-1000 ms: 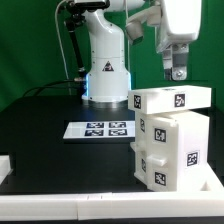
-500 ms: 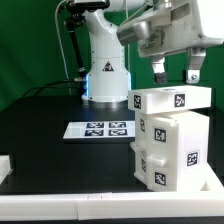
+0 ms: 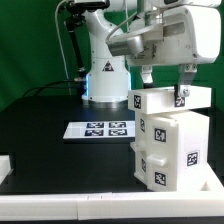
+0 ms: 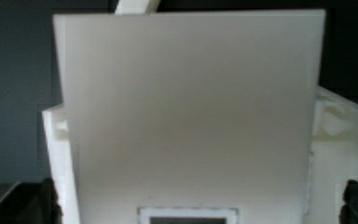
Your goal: Assemble cabinet
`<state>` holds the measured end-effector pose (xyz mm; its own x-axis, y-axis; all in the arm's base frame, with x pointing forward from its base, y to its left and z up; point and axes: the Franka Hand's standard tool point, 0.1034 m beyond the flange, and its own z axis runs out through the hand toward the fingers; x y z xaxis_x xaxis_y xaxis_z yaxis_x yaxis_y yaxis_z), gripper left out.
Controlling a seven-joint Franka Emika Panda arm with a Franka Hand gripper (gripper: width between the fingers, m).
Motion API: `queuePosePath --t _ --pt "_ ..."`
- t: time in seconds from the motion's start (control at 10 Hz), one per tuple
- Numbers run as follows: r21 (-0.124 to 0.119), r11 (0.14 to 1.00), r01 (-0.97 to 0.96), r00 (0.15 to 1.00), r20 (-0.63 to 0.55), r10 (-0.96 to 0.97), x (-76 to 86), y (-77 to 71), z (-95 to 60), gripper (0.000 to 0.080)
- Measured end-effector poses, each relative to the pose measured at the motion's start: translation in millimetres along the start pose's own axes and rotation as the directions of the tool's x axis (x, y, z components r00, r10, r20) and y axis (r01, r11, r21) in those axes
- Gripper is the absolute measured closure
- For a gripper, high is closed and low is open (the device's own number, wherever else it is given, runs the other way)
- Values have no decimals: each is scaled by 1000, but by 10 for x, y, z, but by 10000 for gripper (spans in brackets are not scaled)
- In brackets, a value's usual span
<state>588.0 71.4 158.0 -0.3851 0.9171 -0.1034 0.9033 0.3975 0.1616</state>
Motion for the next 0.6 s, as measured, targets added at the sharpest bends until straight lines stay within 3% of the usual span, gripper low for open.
queuePosePath --t 0.2,0.3,0.4,0.6 --pt "4 1000 -4 1000 -1 4 9 1 0 11" --pt "4 1000 -5 1000 0 5 2 -1 0 176" --pt "4 1000 -6 1000 0 6 2 -1 0 243" --pt "4 998 -63 998 0 63 0 -1 0 243"
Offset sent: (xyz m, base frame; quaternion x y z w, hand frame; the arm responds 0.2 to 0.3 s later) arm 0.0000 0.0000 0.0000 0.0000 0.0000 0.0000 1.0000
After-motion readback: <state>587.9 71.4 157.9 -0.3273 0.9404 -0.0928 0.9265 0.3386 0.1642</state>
